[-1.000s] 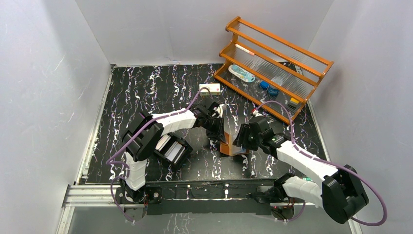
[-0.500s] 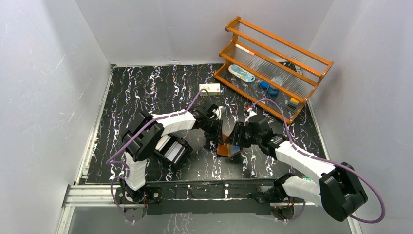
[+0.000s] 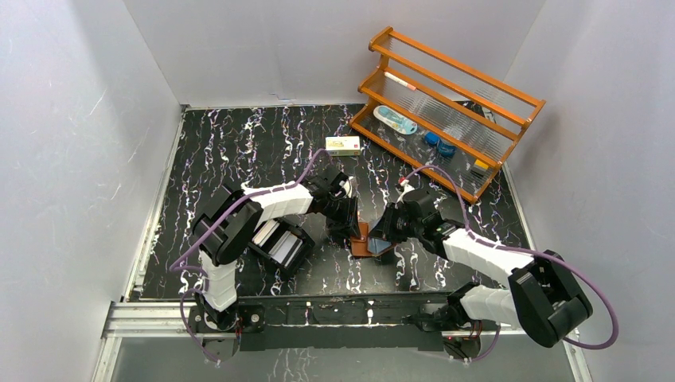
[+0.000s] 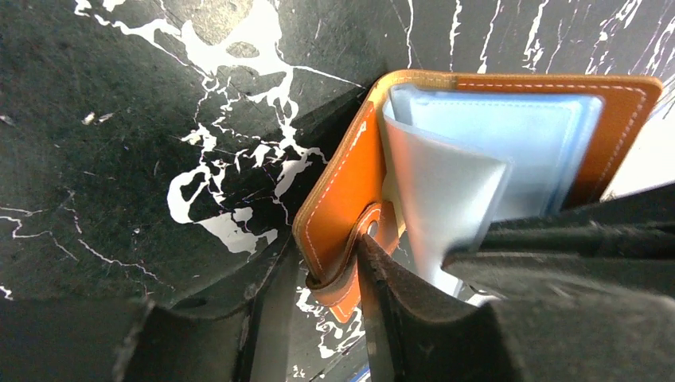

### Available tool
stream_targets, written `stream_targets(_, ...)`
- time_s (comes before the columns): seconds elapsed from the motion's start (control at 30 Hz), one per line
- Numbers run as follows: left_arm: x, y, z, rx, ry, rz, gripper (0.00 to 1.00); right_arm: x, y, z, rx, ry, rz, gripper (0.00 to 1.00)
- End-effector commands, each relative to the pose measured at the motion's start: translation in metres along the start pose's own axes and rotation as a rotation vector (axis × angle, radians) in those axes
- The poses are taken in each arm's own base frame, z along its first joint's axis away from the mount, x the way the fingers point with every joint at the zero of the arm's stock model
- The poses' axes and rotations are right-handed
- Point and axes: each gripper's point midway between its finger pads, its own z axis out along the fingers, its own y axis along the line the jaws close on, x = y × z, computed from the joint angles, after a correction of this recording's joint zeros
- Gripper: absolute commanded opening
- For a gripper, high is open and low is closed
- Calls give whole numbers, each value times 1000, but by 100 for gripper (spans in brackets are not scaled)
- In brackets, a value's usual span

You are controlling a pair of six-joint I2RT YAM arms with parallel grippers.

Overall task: Put the credit cards into the card holder
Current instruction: Open the card holder at the center of the board.

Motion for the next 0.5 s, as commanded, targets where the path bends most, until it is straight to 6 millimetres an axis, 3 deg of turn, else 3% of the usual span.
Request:
stream_targets(0.0,-6,-15,-20,46,-37,17,30,-7,-9,7,46,-24,-4,24)
stream_targets(0.13,-4,-14,-16,50,-23,15,18,-1,-5,12,8,6,0,47)
stream_targets(0.27,-6,-14,-18,43,-33,20,11,1,1,13,-42,7,5,54)
stream_targets(0.37,-6,-11,-18,28,-33,26,9,0,11,12,-95,8,4,66)
stream_targets(0.47,-5,-9,-15,23,-26,28,9,-2,24,12,-165,4,-3,70)
